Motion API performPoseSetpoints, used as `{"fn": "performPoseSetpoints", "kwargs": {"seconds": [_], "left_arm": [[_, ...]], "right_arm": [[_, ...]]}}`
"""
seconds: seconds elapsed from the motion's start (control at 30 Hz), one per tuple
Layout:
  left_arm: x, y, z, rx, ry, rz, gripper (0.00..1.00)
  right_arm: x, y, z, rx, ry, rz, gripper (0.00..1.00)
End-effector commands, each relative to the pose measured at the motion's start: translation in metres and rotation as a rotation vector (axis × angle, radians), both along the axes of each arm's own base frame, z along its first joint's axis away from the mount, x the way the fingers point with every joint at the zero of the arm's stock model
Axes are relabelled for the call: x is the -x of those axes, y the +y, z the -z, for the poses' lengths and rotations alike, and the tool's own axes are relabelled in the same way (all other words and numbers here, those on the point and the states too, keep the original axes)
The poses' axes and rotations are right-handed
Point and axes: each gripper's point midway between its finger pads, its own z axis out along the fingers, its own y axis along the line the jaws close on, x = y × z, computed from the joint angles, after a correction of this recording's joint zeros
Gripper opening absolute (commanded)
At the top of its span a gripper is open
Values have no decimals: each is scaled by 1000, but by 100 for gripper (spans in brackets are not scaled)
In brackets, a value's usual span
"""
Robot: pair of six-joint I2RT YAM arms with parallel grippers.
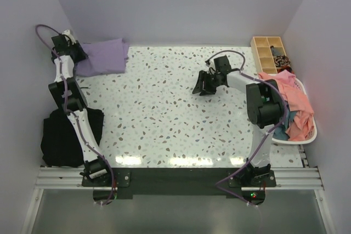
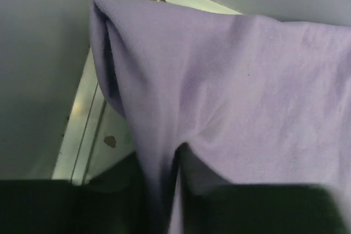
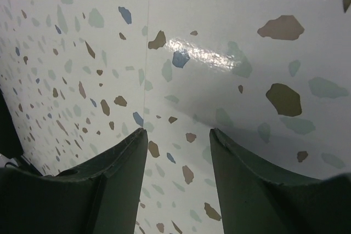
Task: Fold and stack the t-shirts
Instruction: Put the neatly folded tshirt into the corner of the board with the left arm
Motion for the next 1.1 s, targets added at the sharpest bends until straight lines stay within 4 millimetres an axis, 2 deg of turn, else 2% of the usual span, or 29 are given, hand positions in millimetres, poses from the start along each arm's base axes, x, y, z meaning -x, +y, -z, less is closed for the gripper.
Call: {"fn": "performPoseSetpoints", "kwargs": {"seconds": [0.0,0.03,0.07,0.1,0.13,0.17,0.2,0.23,0.27,0.33,0.37,0.43,0.47,0.5,0.53,0.57,0.6,0.63,0.67,0.7,0.73,0.77,0.8,0.83,0.87,0.93,0.97,1.0,1.07], "left_arm": [[-19,21,-55,-149,-160,-30,47],[-21,23,-62,-175,-181,-40,63],[-24,18,-80,-220,-205,-36,72],[-21,19,-77,-258,-187,-58,78],[-27,17,-92,-304,-234,-59,87],[-30,-2,-122,-373,-283,-25,92],[-28,-8,-121,-421,-272,-22,96],[-31,-22,-134,-459,-296,-3,100],[-35,-51,-161,-512,-332,41,100],[-32,-76,-186,-553,-348,45,100],[-28,-106,-213,-569,-387,68,100],[-19,-134,-237,-571,-426,77,100],[-6,-164,-255,-554,-458,105,100],[1,-178,-262,-533,-476,121,100],[9,-192,-270,-513,-499,149,100],[28,-223,-277,-446,-518,183,100],[38,-241,-277,-404,-527,225,100],[49,-253,-276,-388,-523,249,100],[71,-279,-271,-286,-515,275,100],[84,-297,-266,-228,-507,316,100],[95,-315,-266,-177,-526,360,100],[125,-346,-246,-91,-495,418,100],[141,-367,-240,-59,-505,471,100],[155,-384,-241,-46,-541,501,100],[190,-418,-221,-33,-519,578,100],[214,-436,-209,-61,-511,571,100],[239,-454,-194,-30,-481,615,100],[248,-458,-187,-27,-468,617,100],[268,-467,-166,-25,-419,647,100]], "right_arm": [[-3,14,-9,-6,-37,-53,54],[-2,15,-8,-4,-34,-59,54],[-2,16,-6,-2,-32,-63,54],[0,18,-5,0,-30,-72,54],[1,19,-3,3,-27,-76,54],[2,21,-2,6,-25,-81,54],[3,23,-1,6,-24,-87,54],[4,24,-1,10,-26,-89,54],[4,22,1,30,-30,-78,54],[4,19,-4,51,-48,-65,53],[3,15,-4,76,-60,-50,54],[1,9,-19,95,-101,-31,54],[3,6,-19,113,-105,-25,54],[2,-1,-22,150,-125,-6,54],[1,-5,-34,164,-158,9,54],[4,-10,-35,187,-167,21,54],[2,-18,-37,236,-196,42,54],[1,-22,-50,249,-235,62,54],[3,-28,-51,280,-242,78,54],[6,-31,-53,308,-250,77,54],[4,-42,-57,370,-276,111,60],[8,-45,-66,394,-303,120,80],[11,-43,-73,421,-333,106,99],[12,-50,-78,462,-358,131,99],[18,-52,-87,461,-383,136,99],[23,-52,-97,454,-415,160,99],[31,-57,-94,468,-416,172,99],[35,-57,-108,442,-454,191,99],[47,-63,-106,445,-461,204,99]]}}
